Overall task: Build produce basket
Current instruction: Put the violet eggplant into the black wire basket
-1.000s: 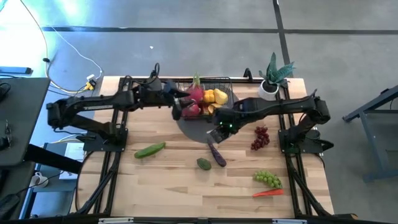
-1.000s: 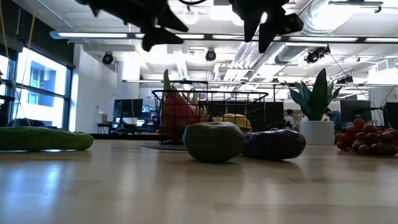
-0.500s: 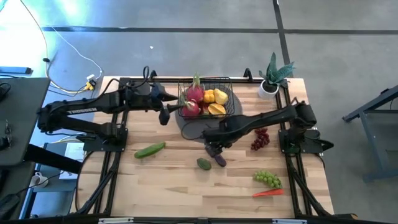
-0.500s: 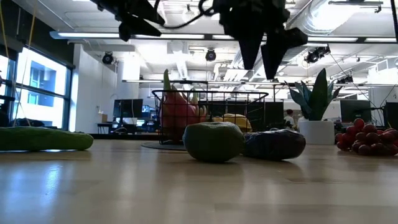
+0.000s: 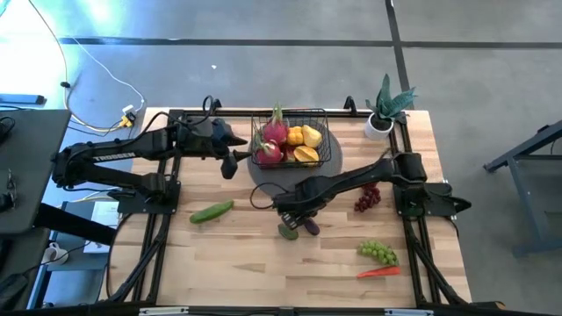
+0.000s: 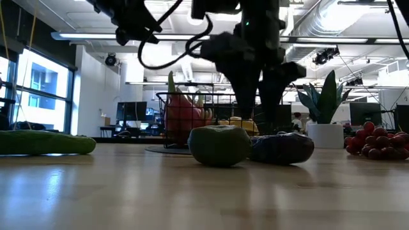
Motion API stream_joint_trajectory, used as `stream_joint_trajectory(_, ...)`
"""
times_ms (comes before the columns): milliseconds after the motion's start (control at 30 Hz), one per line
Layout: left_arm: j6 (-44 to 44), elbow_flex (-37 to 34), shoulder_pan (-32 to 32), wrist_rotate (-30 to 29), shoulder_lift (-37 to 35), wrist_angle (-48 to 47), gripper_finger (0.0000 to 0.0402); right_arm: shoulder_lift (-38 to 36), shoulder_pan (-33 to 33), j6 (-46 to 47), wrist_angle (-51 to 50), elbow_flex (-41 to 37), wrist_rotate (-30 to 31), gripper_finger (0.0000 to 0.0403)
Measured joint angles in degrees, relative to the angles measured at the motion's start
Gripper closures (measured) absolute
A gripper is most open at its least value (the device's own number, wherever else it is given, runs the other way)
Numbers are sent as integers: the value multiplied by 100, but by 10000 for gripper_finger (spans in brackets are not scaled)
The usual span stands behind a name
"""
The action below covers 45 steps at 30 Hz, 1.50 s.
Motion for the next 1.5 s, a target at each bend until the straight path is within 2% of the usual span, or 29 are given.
stream_joint_trajectory(400,0,0,0,2,1,-489,198,578,0,-8,189,0,-141,171)
stream_joint_trajectory(800,29,0,9,-8,2,-774,198,631,-2,195,450,-289,-537,310)
stream_joint_trajectory(1167,254,0,9,-235,2,-772,198,178,-53,74,412,-280,-370,310)
stream_joint_trajectory(1500,254,0,9,-256,2,-770,198,-624,-410,-620,858,-280,-10,308)
